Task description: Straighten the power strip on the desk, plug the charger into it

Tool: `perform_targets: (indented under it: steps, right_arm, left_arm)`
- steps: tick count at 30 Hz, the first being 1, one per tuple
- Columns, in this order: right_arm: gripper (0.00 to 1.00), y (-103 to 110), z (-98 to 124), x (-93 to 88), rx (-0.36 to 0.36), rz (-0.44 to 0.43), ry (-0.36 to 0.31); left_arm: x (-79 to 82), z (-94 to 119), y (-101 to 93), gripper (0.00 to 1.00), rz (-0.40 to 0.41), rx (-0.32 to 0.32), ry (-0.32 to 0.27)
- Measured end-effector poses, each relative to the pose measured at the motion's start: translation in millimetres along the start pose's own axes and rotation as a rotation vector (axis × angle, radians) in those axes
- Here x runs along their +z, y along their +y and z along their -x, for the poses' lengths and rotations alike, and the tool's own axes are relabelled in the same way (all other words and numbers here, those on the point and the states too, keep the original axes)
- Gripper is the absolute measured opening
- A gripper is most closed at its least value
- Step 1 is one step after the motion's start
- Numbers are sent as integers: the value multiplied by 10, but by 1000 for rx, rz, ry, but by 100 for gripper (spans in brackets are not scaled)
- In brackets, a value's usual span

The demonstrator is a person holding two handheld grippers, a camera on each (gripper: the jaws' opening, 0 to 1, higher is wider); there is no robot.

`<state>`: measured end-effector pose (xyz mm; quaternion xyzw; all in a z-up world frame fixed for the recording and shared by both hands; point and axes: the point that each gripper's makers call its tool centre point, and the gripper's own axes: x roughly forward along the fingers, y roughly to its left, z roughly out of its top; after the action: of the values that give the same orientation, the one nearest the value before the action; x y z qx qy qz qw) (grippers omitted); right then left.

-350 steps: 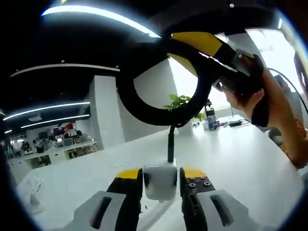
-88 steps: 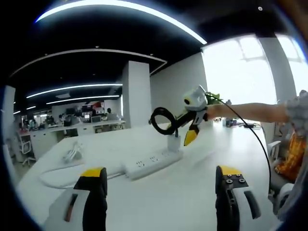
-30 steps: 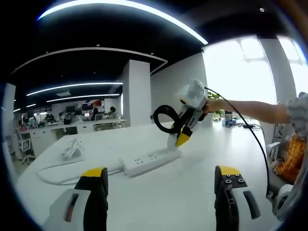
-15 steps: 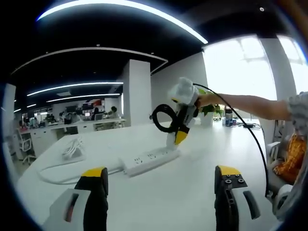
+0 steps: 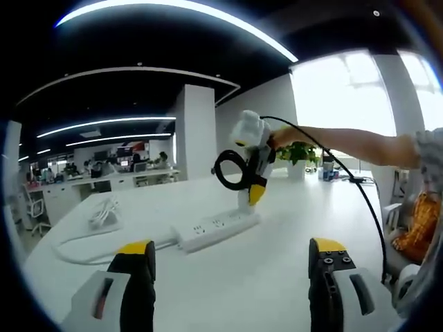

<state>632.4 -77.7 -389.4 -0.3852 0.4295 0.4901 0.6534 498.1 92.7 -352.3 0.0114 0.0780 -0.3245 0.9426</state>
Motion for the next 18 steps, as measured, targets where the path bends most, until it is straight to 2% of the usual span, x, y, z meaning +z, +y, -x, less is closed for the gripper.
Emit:
perform_targets:
  steps: [3,6,7,10,12,13,14,16,18]
  right_arm:
    - [22,32,-9,-12,-20,12,30]
    - [22,37,-12,-27,-115,113,127]
    - [22,45,-18,-34,-124,134,152]
    - [22,-4,-28,-26,-103,110,159]
    - [22,-125,-34,-31,-126,90,167]
    - [22,-136,-32,-53,-144,68,205]
    - [22,-124,-34,-61,-157,95,241]
    - [22,-126,-42,-117,-197,151,354]
    - [22,-116,-46,-118,-148,84,353]
  left_arm:
    - [-4,34,26,92,-1,15,6]
    - [19,99,12,93,-4,12,-9]
    - [21,120,25,93,-2,17,-9]
    - [35,178,68,92,-12,39,-8]
    - [54,213,88,92,-9,49,-19]
    - [55,224,90,92,-4,49,-22]
    - [52,235,88,92,-1,49,-23]
    - [42,255,88,93,-1,51,-25]
    - [25,277,116,92,1,58,-20]
